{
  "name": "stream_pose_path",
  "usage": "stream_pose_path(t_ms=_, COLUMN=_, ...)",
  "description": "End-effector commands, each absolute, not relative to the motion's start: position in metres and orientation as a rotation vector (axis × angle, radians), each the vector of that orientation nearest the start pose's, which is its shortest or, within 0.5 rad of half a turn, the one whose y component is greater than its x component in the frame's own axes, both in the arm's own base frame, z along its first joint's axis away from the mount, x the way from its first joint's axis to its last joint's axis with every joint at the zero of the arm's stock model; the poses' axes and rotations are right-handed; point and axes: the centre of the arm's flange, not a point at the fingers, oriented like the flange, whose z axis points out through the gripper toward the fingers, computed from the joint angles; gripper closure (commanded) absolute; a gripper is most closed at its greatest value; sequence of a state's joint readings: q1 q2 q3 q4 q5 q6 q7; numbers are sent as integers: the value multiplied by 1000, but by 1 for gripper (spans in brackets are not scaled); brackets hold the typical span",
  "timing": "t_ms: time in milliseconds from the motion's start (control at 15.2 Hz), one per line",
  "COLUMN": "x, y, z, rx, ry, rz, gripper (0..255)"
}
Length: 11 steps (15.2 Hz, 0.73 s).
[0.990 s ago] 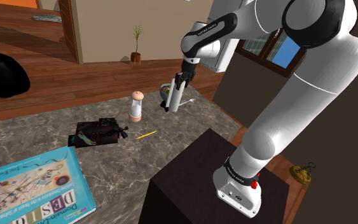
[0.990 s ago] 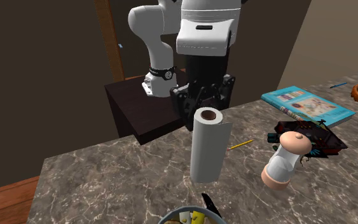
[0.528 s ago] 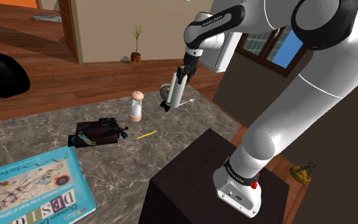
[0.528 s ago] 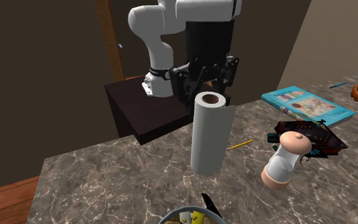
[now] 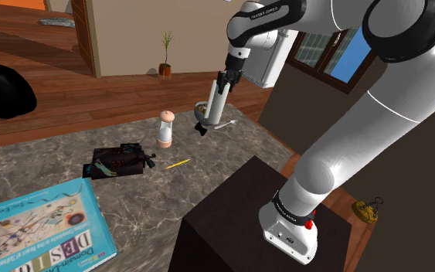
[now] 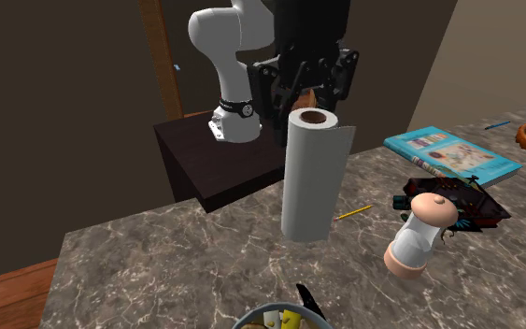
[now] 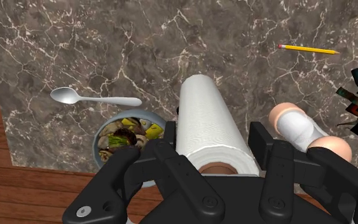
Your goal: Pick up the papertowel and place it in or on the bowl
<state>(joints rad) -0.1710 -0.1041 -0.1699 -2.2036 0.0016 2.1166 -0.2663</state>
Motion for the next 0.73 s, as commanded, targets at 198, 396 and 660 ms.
stream_pose_path(t_ms=198, x=482, y=-172, z=455, rx=-3126, ry=117, rz=-32, gripper=255)
stream_pose_path(t_ms=396, x=491, y=-181, z=467, rx=-3126, ry=117, rz=-32, gripper=255)
stream_pose_path(t_ms=660, x=527, y=-215, z=487, rx=-3126, ry=117, rz=-32, gripper=255)
